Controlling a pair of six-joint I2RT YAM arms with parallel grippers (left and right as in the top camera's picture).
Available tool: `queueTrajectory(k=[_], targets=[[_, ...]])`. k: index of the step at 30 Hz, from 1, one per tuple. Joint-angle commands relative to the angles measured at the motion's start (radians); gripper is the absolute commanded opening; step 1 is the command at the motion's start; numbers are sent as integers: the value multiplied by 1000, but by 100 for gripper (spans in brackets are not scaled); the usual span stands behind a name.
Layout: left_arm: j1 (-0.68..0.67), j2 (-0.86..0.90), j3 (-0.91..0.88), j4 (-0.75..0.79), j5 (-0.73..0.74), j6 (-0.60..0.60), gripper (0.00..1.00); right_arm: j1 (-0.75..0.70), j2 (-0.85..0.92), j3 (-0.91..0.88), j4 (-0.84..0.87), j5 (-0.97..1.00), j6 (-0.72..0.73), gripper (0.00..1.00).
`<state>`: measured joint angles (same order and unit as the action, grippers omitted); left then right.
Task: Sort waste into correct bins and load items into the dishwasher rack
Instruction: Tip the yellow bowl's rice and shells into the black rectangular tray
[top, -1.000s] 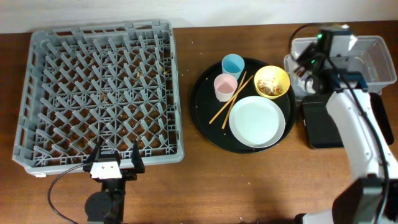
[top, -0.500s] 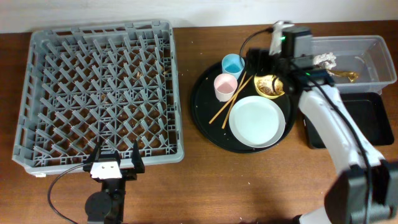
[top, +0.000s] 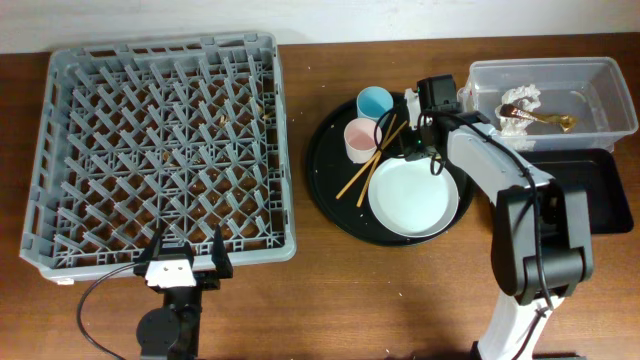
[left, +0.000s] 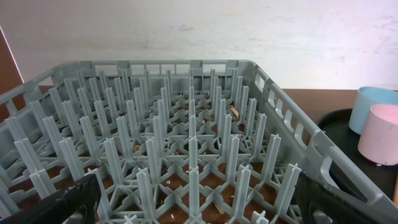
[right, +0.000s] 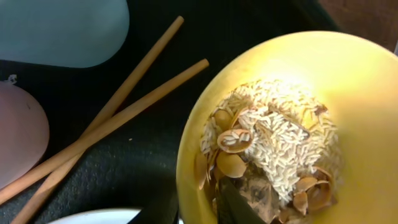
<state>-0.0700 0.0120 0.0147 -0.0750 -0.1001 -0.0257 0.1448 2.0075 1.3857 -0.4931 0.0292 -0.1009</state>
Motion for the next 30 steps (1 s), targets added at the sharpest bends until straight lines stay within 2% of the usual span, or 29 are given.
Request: queueTrajectory(k=[1,4,8,13,15,16,18,20,22,25,30], targets=[[-1,-5,-6,0,10,12,99,0,24,-2,3,10,0,19],[-1,-5,-6,0,10,12,99,0,60,-2,3,10,0,4],[-1,-5,-6,0,10,12,99,0,8,74,-37,14,0,4],[-1,-5,-6,0,10,12,99,-3,-100,469,-636,-125,39,4],[-1,-5,-6,0,10,12,99,-56,-164,491,-767,-137,93,4],[-1,-5,-6,0,10,12,99,-129,-173,491,-810,-243,66,4],[-1,-5,-6,0,10,12,99,-261,-173,455,-827,-457,-32,4],[-1,-5,-6,0,10,12,99,-379,-173,402,-826,-587,-87,4],[-1,-5,-6,0,10,12,99,-531,-173,288,-770,-800,-187,4],[-1,-5,-6,0,10,12,99,-722,-172,27,-517,-1028,-194,4],[-1,-5,-6,0,10,12,99,-934,-167,-157,-317,-1240,-171,4]])
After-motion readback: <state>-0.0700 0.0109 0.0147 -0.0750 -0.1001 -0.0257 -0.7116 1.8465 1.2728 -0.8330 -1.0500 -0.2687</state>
